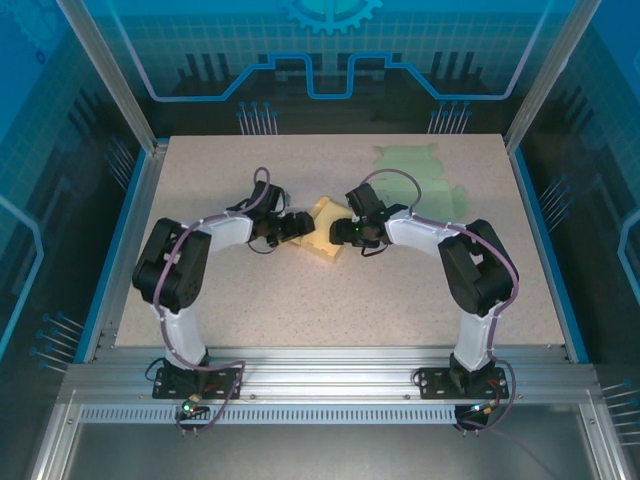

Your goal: Fold the paper box

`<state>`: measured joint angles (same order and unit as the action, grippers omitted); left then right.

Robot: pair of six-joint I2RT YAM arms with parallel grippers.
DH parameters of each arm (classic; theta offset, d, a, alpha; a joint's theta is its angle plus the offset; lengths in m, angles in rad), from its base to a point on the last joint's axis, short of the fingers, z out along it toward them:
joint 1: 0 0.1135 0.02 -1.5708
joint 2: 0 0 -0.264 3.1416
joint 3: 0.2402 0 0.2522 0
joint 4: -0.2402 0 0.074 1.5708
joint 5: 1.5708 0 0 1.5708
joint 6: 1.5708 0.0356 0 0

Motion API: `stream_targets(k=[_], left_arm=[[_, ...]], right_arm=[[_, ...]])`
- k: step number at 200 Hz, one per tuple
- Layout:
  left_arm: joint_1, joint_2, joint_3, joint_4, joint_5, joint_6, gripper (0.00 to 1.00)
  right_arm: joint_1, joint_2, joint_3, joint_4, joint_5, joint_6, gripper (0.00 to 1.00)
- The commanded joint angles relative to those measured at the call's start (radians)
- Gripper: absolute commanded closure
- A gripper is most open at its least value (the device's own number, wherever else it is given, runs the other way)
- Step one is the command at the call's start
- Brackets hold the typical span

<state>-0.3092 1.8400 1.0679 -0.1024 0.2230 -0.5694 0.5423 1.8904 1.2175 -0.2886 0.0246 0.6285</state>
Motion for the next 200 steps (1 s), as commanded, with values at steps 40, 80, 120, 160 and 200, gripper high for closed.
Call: stream_targets(k=[40,80,120,160,200], left_arm=[[0.013,-0.145,-0.199,0.141,-0.110,-0.233,0.32],[0.001,-0.089,-0.216,0.229,-0.068,-0.305,0.41],[-0.003,-0.021,-0.195,0.285,-0.025,-0.340,0.52],[-0.016,-0.003,-0.195,0.314,-0.007,-0.356,0.64],[-0.026,-0.008,-0.198,0.348,0.019,-0.382,0.64]], right_arm=[[-0.003,0.051,-0.027,-0.053,0.013,-0.006,0.31],[0.002,0.060,-0.016,-0.054,0.006,-0.010,0.32],[0.006,0.056,-0.014,-0.055,0.007,-0.012,0.32],[0.007,0.061,-0.015,-0.047,-0.001,-0.012,0.32],[0.007,0.071,-0.009,-0.041,-0.014,-0.012,0.32]])
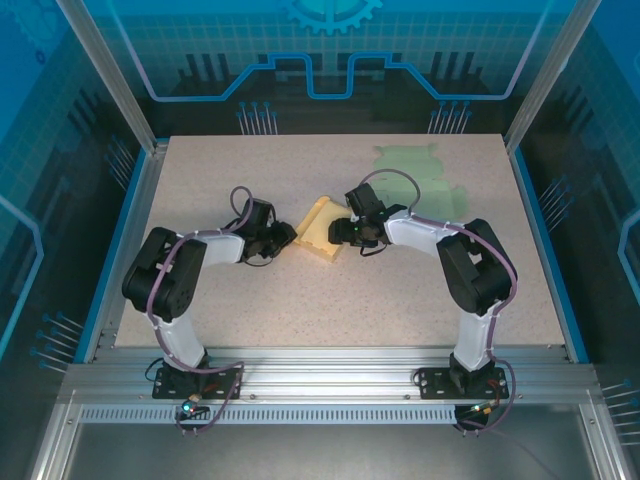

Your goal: Fold the paper box

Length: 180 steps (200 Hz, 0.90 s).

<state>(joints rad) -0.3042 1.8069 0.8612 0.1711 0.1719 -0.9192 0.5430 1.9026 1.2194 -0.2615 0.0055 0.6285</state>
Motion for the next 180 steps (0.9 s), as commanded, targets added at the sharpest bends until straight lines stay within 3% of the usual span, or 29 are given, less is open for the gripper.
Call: stream_targets(k=[1,49,63,90,108,180], left_arm=[[-0.031,0.025,0.009,0.075,0.071,-0.033,0.64],[-0.050,-0.003,-0.023,0.063,0.046,-0.050,0.65],[-0.050,-0.006,-0.028,0.054,0.023,-0.038,0.69],[-0.049,-0.013,-0.012,0.041,-0.010,0.006,0.89],[-0.052,-0.037,0.007,0.034,-0.046,0.059,0.93],[-0.124,-0.223,0.048,0.033,-0.190,0.417,0.92]], right_arm=[[0.006,0.059,-0.011,-0.068,0.005,-0.012,0.32],[0.006,0.052,-0.012,-0.064,0.005,-0.012,0.32],[0.007,0.055,-0.014,-0.064,0.003,-0.012,0.32],[0.009,0.052,-0.018,-0.058,-0.004,-0.014,0.32],[0.009,0.043,-0.027,-0.046,-0.008,-0.016,0.32],[0.007,0.042,-0.049,0.115,-0.131,0.018,0.31]])
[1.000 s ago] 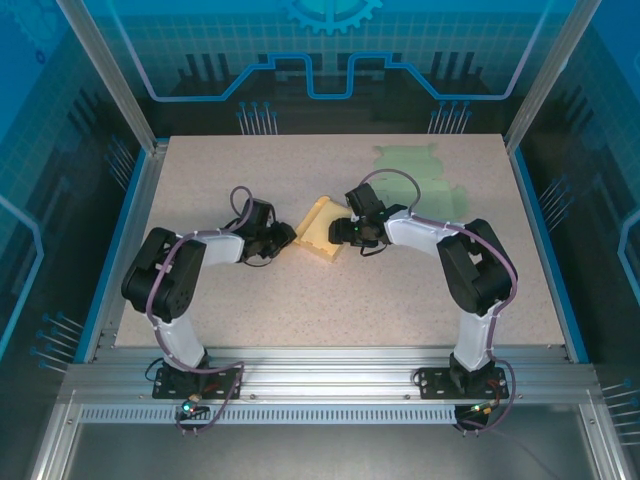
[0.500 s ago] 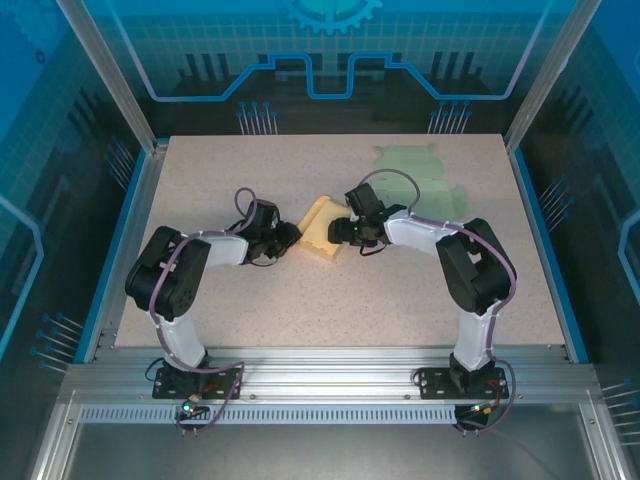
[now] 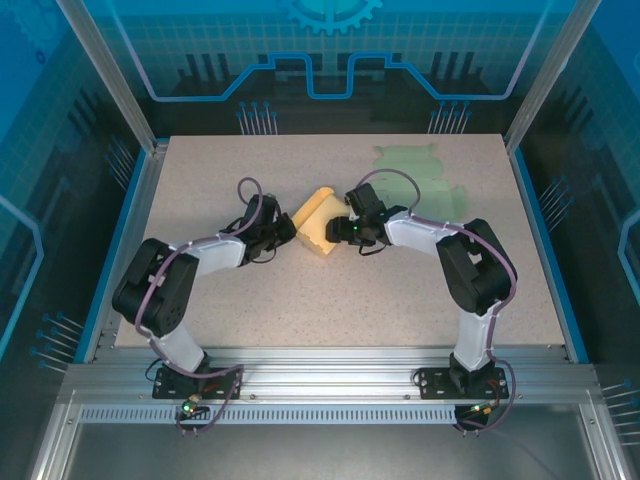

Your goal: Fold the paper box

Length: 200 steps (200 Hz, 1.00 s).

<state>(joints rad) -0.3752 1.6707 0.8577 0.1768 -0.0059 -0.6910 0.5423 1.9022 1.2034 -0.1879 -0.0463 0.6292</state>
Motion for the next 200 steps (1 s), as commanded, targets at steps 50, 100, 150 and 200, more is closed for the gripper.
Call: stream_targets(k=[50,100,150,200], left_arm=[[-0.110,-0.167,0.005,0.039,-0.033,0.395,0.85],[-0.169,-0.128,-0.032,0.058,-0.090,0.465,0.76],[-0.170,-0.080,-0.022,0.057,-0.176,0.478,0.73],[-0.169,-0.089,-0.016,0.039,-0.158,0.528,0.52]], right_arm=[[0.010,0.055,-0.061,0.140,-0.101,0.050,0.31],[0.008,0.011,-0.117,0.136,-0.074,0.042,0.30],[0.005,-0.015,-0.134,0.119,-0.064,0.027,0.29],[0.005,-0.018,-0.095,0.086,-0.046,0.003,0.29]])
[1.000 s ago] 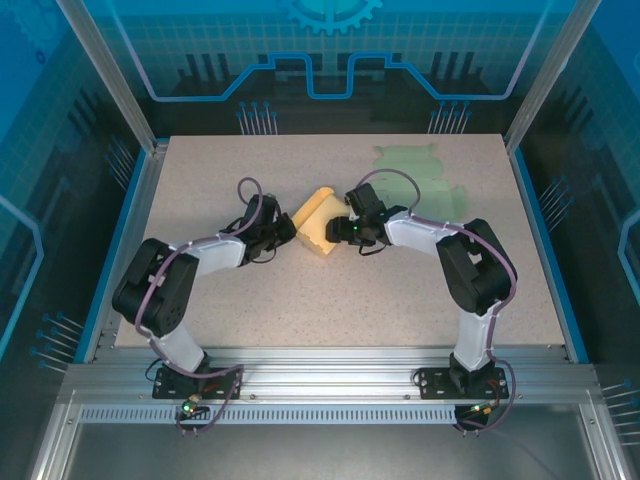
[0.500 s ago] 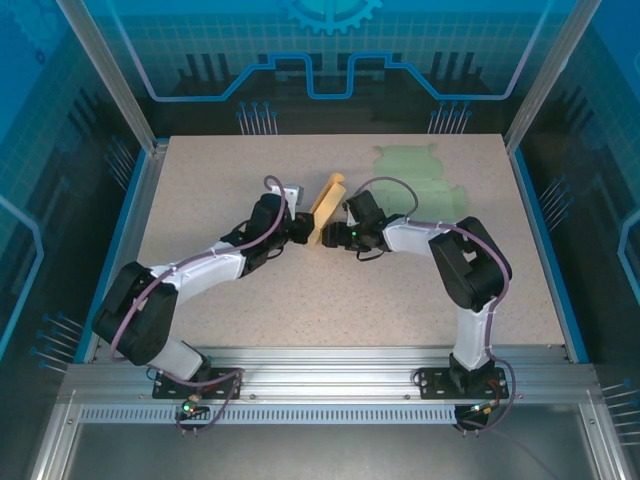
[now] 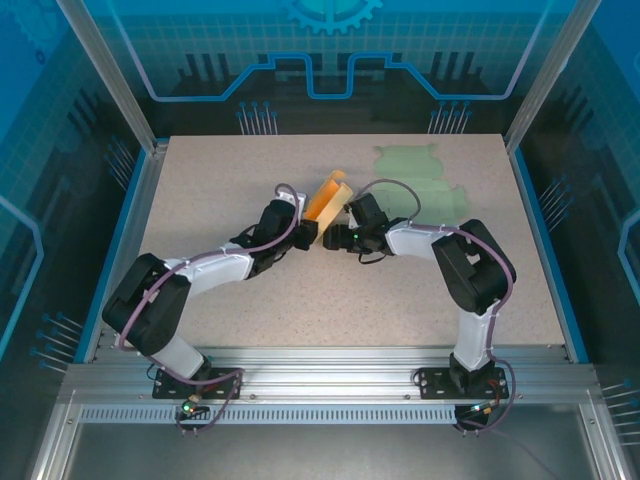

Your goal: Fold the paper box

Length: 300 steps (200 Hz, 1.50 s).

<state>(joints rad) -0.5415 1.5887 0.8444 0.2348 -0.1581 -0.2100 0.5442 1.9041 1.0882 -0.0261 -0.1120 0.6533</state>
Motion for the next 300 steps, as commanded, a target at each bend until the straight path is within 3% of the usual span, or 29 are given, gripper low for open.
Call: stream_targets(k=[1,22,64,114,141,178,207,222,266,279,300], left_arm=[[-0.001,-0.007,-0.002,-0.020,-0.005,0.049,0.52],[0.008,-0.025,0.005,-0.039,0.010,0.069,0.42],[0.073,-0.091,0.005,-0.045,0.062,0.017,0.34],[0.126,-0.183,0.034,-0.103,0.058,-0.063,0.01],[0.201,-0.168,0.127,-0.221,0.081,-0.137,0.01],[0.352,0.025,0.335,-0.443,0.190,-0.201,0.01],[0.450,0.185,0.426,-0.459,0.368,-0.243,0.01],[0.476,0.239,0.444,-0.461,0.377,-0.249,0.02],[0.494,0.292,0.416,-0.492,0.379,-0.281,0.17],[0.494,0.303,0.401,-0.490,0.365,-0.293,0.28],[0.489,0.332,0.378,-0.445,0.433,-0.341,0.35]], right_arm=[[0.003,-0.020,0.021,-0.076,0.020,-0.022,0.29],[0.001,-0.014,0.037,-0.087,0.022,-0.027,0.29],[0.000,0.000,0.067,-0.101,0.026,-0.035,0.29],[0.000,0.012,0.090,-0.117,0.030,-0.044,0.29],[-0.001,0.016,0.097,-0.117,0.029,-0.046,0.29],[-0.002,0.016,0.099,-0.120,0.029,-0.047,0.29],[-0.003,0.006,0.095,-0.128,0.035,-0.050,0.29],[-0.005,-0.011,0.090,-0.137,0.042,-0.058,0.29],[-0.030,-0.079,0.104,-0.214,0.088,-0.103,0.28],[-0.043,-0.102,0.108,-0.228,0.097,-0.113,0.28],[-0.066,-0.143,0.111,-0.241,0.104,-0.124,0.28]])
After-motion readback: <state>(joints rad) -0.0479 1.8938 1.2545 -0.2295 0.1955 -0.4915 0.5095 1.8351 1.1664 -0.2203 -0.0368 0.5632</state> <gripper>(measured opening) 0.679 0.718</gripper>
